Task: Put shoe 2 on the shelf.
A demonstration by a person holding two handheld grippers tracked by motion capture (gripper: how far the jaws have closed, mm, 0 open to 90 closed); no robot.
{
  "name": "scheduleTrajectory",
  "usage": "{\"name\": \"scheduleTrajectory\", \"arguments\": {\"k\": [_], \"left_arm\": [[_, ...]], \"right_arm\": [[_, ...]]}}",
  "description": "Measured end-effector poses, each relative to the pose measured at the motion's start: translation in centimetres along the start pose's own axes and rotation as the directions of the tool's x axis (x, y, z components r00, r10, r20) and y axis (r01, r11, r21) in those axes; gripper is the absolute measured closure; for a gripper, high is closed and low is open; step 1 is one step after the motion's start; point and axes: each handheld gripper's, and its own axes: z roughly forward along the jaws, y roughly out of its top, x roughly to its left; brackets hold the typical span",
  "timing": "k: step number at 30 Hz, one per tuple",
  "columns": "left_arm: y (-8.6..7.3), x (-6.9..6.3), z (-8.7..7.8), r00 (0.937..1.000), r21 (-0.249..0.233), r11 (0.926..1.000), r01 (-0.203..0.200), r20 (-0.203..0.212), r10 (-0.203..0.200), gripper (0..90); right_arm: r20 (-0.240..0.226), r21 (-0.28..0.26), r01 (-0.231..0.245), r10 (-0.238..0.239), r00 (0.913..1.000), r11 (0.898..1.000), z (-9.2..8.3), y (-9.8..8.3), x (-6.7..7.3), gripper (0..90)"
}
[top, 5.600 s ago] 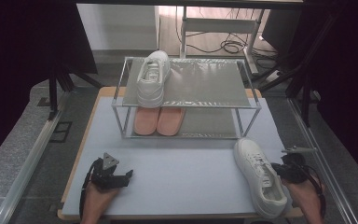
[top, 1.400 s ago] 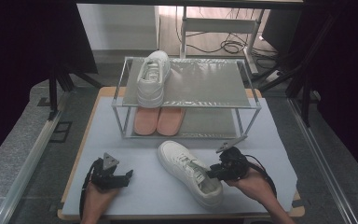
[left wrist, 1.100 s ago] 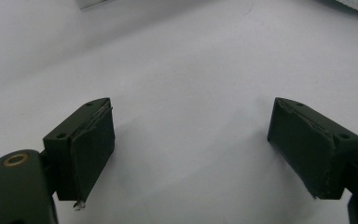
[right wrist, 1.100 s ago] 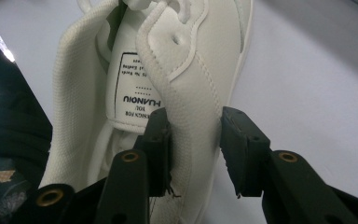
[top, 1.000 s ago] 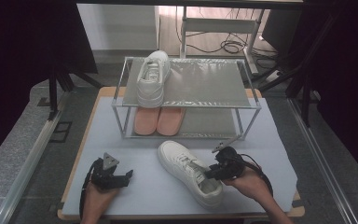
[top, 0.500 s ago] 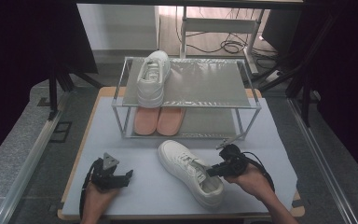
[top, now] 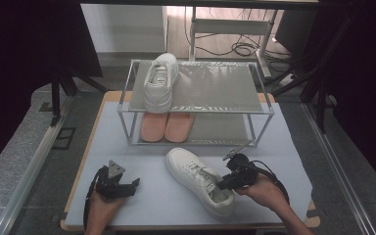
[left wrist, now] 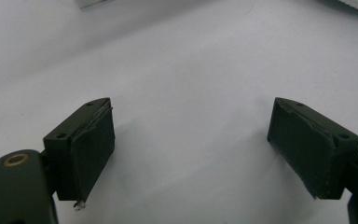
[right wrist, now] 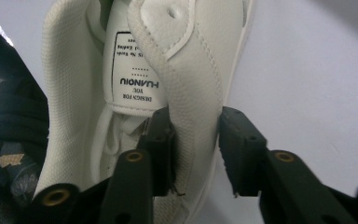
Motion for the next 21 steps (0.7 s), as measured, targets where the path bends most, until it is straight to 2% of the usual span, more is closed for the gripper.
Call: {"name": "scheduleTrajectory", "arguments": {"k": [2,5,7,8,10,11,16,18,21], "left_arm": [[0.0,0.0,0.0,1.0,0.0,1.0,0.0,0.0,0.0,14.9],[0.0,0.0,0.0,1.0,0.001,1.0,0.0,0.001,0.0,14.9],[0.0,0.0,0.0,1.0,0.001,1.0,0.001,0.001,-0.001,14.9],[0.0,0.0,0.0,1.0,0.001,1.0,0.001,0.001,-0.001,14.9],[0.0,0.0,0.0,1.0,0.002,1.0,0.001,0.002,-0.001,14.9],[0.0,0.0,0.0,1.0,0.002,1.0,0.001,0.001,-0.001,14.9],[0.0,0.0,0.0,1.0,0.002,1.0,0.0,0.001,0.0,14.9],[0.0,0.0,0.0,1.0,0.002,1.0,0.001,0.001,-0.001,14.9],[0.0,0.0,0.0,1.0,0.002,1.0,0.0,0.002,0.0,14.9]], "right_arm": [[0.003,-0.006,-0.008,0.008,1.0,1.0,0.0,0.0,0.0,74.3],[-0.061,-0.048,-0.066,0.063,0.9961,0.997,-0.3,-0.3,-0.8,77.3],[-0.11,-0.082,-0.118,0.108,0.988,0.99,-0.5,-0.7,-1.7,79.2],[-0.133,-0.095,-0.146,0.132,0.9822,0.985,-0.6,-0.8,-2.2,79.8],[-0.196,-0.113,-0.211,0.186,0.9627,0.971,-0.8,-1.2,-3.1,80.9],[-0.213,-0.117,-0.228,0.2,0.9564,0.967,-0.8,-1.3,-3.4,81.2],[-0.306,-0.136,-0.32,0.268,0.9138,0.938,-1.0,-1.8,-4.5,82.3],[-0.325,-0.142,-0.343,0.283,0.9023,0.929,-1.1,-2.0,-4.8,82.3],[-0.337,-0.152,-0.357,0.291,0.8953,0.922,-1.2,-2.2,-4.9,82.4]]}}
